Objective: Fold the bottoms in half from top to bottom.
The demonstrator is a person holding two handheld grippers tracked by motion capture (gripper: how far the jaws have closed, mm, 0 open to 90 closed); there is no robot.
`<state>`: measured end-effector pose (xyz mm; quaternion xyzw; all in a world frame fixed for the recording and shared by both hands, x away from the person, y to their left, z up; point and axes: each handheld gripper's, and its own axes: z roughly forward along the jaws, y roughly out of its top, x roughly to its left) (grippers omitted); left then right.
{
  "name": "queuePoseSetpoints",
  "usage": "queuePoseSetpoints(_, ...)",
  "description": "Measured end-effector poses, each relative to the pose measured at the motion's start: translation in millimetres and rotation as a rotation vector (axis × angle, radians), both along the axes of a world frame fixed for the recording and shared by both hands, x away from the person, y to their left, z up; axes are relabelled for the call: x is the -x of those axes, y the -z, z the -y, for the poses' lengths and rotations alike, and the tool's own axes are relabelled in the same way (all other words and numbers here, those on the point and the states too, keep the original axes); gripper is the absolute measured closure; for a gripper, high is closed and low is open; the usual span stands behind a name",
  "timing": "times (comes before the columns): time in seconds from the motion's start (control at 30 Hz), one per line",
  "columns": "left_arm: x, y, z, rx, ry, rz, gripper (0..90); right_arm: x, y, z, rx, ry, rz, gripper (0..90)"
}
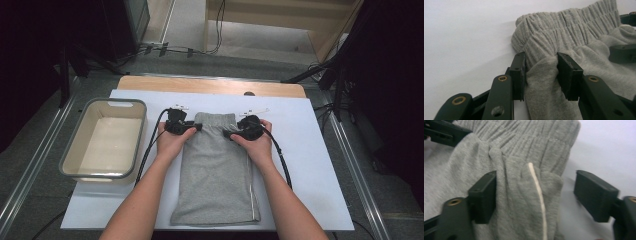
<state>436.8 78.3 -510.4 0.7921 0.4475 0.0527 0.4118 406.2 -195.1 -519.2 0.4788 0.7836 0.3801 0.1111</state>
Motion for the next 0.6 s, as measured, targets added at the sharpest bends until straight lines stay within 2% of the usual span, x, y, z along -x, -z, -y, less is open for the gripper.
queuePoseSetpoints(0.1,-0.9,-0.2,-1.4,0.008,0.009,-0.012,62.3,-0.6,0.1,4.4,0.006,-0.008,0.01,33.0)
queuePoseSetpoints(0.37,-2.0,0.5,-3.2,0.026,0.011,-0.027,66.2,-1.2,1.2,6.5,-0.022,-0.043,0.009,51.8)
queuePoseSetpoints(0.5,-2.1,0.8,-3.8,0.048,0.004,-0.045,65.8,-1.7,1.5,7.7,-0.049,-0.05,-0.007,53.2)
queuePoseSetpoints(0.6,-1.6,1.1,-4.4,0.055,0.022,-0.048,64.3,-2.3,1.8,9.2,-0.079,-0.045,-0.025,52.8)
